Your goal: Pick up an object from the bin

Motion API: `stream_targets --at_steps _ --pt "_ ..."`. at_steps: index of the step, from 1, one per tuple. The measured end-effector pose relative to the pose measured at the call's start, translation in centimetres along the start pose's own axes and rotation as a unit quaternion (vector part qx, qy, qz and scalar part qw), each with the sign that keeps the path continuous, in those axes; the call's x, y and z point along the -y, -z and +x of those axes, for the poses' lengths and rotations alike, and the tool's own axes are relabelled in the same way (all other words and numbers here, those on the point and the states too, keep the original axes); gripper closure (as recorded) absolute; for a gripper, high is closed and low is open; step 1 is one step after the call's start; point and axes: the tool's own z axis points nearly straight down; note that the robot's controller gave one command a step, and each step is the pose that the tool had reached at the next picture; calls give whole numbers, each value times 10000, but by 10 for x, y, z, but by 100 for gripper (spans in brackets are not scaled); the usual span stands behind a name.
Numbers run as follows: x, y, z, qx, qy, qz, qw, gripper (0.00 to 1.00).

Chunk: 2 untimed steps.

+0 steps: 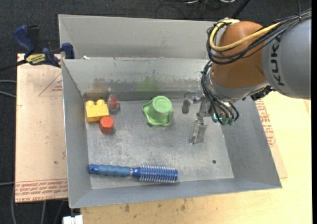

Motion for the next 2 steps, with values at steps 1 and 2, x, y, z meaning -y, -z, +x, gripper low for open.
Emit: stream_targets --at_steps 1,2 --pt "-19 -54 88 -25 332 -1 9994 0" --pt "-44 -115 74 29 466 1 9989 0"
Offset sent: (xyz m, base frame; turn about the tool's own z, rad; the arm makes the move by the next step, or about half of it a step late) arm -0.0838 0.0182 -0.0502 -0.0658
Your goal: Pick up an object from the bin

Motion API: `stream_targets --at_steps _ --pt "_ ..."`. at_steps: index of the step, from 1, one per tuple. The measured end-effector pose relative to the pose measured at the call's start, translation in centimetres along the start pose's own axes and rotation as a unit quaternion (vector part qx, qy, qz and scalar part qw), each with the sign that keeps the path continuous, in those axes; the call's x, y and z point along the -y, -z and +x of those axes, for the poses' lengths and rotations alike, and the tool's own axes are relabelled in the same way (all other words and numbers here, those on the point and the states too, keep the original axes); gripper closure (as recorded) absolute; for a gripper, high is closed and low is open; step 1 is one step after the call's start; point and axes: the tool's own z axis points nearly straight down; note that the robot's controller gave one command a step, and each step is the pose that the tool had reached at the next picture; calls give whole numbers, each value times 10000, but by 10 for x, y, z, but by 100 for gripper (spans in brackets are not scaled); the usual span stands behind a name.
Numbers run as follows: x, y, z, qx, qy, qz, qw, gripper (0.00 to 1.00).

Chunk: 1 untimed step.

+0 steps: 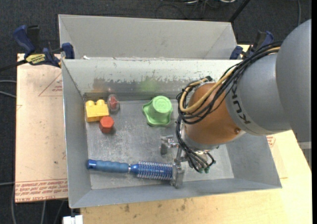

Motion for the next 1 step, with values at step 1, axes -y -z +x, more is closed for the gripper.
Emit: stream_targets --at_steps 1 --pt "1 3 0 4 -15 2 10000 100"
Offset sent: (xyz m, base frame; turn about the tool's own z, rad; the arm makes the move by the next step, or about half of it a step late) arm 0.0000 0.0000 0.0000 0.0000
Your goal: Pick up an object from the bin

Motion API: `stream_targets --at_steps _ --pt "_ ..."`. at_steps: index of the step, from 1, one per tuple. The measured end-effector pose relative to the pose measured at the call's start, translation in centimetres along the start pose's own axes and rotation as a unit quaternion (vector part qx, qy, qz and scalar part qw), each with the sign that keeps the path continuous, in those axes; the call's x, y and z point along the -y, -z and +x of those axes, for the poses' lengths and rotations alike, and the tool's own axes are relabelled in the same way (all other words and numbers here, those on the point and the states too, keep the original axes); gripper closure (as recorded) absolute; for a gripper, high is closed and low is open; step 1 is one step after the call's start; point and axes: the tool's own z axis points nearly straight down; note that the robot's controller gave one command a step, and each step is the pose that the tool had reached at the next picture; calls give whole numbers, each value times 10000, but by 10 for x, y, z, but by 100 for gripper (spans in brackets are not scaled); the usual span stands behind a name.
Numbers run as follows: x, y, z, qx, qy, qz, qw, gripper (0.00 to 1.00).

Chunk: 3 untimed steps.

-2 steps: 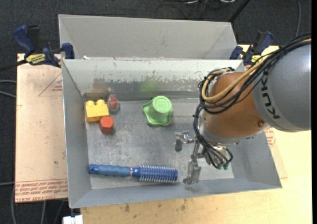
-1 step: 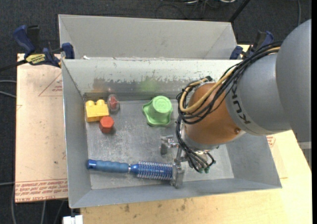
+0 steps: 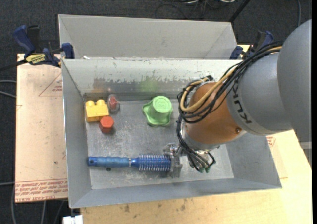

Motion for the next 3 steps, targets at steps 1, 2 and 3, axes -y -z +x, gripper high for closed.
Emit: stream_targets --at_steps 1,2,3 --pt "4 -10 -38 9 -266 5 9996 100" --pt "6 117 -28 43 -439 -3 9990 100" --pt "28 192 -21 39 1424 12 9898 100"
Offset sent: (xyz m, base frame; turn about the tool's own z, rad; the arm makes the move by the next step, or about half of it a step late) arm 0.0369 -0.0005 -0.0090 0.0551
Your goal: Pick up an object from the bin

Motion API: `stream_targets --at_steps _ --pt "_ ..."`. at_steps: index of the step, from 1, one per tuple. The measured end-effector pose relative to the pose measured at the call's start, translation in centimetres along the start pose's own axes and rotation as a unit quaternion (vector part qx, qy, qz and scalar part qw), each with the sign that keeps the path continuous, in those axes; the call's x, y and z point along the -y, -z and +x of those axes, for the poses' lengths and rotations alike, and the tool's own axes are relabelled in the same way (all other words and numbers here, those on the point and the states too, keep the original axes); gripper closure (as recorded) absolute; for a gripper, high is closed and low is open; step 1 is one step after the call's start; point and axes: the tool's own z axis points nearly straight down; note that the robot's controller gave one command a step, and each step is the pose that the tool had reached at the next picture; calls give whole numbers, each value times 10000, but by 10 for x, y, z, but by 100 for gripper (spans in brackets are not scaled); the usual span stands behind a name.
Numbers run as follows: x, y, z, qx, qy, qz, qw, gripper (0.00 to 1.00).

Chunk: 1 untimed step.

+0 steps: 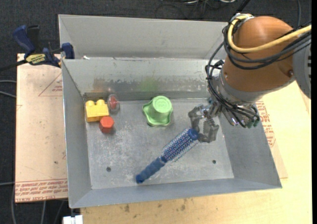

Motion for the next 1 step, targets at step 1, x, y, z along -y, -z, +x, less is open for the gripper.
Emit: stream_targets --at_steps 1 --pt "-3 -108 -5 -67 -205 -32 9998 100"
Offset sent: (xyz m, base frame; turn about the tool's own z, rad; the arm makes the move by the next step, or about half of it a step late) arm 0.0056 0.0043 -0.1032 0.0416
